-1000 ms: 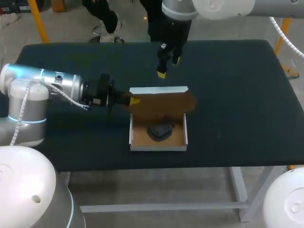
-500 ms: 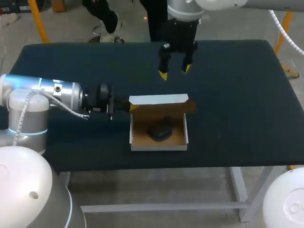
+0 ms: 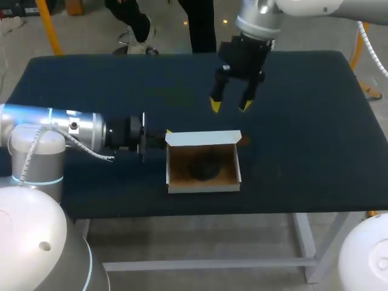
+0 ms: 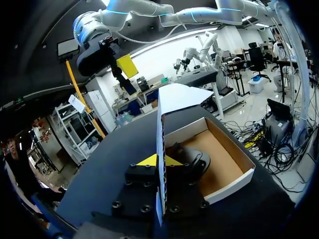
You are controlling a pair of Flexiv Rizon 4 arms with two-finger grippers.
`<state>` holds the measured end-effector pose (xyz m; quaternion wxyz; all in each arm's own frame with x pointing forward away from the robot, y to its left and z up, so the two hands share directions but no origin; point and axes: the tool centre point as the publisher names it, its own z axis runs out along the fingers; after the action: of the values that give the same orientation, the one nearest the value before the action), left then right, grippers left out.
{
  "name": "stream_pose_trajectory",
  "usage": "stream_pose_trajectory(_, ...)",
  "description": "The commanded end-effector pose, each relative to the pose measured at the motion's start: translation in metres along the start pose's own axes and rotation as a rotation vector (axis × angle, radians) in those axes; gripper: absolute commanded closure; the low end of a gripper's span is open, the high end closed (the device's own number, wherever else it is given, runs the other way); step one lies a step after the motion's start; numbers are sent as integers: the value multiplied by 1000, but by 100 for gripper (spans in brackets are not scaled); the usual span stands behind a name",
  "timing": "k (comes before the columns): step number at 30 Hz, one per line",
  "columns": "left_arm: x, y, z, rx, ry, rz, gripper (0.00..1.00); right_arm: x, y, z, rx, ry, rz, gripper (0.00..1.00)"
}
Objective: Assemble the packaging by folding the flat box into shape, placing the metal phone stand inside, and closing the box properly
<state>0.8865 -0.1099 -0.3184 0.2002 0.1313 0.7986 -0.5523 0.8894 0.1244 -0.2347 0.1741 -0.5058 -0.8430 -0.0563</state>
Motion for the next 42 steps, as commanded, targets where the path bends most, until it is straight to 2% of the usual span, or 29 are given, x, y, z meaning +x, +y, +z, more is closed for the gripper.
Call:
stream_pose_trajectory(1, 4, 1, -2, 4, -5, 1, 100, 0, -9, 1, -36, -2, -2, 0)
stream_pose_trajectory(17, 4, 1, -2, 4, -5, 1, 100, 0, -9, 1, -36, -2, -2, 0)
stream_pose_trajectory(20, 6, 3, -1, -13, -25, 26, 100, -4, -5, 3, 4, 4, 144, 0)
stream_pose_trajectory(24, 10, 6, 0, -17, -55, 79, 100, -13, -11, 7, 86, 54, 313, 0)
stream_pose_trajectory(29, 15, 7, 1, -18, -74, 134, 100, -21, -21, 15, 135, 123, 401, 0)
stream_pose_trajectory(37, 22, 6, 0, -8, -88, 206, 100, -27, -38, 23, 162, 180, 525, 0)
stream_pose_trajectory(42, 24, 4, -1, 0, -92, 252, 100, -27, -38, 23, 162, 180, 525, 0)
